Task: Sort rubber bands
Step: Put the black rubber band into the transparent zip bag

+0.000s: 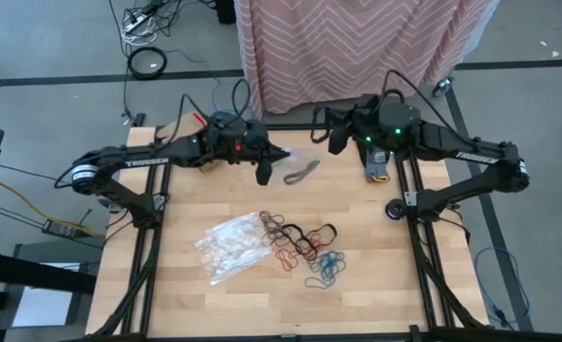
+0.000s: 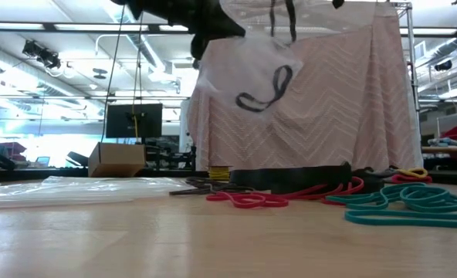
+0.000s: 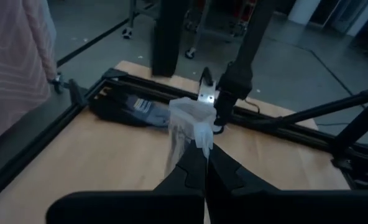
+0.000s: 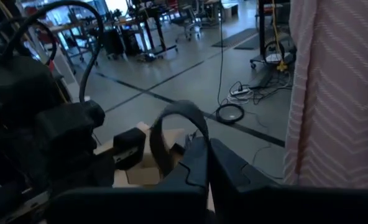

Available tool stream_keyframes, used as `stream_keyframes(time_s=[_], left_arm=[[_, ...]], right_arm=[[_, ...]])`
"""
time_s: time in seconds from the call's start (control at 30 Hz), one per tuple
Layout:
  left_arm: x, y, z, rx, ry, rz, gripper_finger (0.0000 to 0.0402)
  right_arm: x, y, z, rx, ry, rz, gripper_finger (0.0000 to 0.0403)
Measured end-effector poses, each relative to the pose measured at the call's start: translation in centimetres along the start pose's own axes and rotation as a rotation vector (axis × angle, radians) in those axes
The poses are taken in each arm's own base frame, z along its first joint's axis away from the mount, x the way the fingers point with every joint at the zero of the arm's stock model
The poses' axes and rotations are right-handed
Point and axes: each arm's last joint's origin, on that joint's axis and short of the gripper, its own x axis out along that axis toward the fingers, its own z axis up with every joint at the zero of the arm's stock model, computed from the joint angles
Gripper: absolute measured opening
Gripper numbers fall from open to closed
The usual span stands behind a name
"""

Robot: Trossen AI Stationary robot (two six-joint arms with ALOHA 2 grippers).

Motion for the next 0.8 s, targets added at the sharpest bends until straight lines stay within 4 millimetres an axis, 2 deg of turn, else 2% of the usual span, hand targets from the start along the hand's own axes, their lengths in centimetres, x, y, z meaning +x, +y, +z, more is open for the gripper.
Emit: stream_keyframes(time_s=[0.27,0.8], left_arm=[[0.1,-0.1,0.2,-0.007,-0.027,0.014,0.0000],[0.1,-0.1,0.4,-0.006,-0.056,0.019,0.0000]], right_arm=[[1.2,0.7,-0.5,-0.010,0.022,0.019,0.0000],[1.5,0.9,-0.6,-0.004,0.024,0.054,0.0000]])
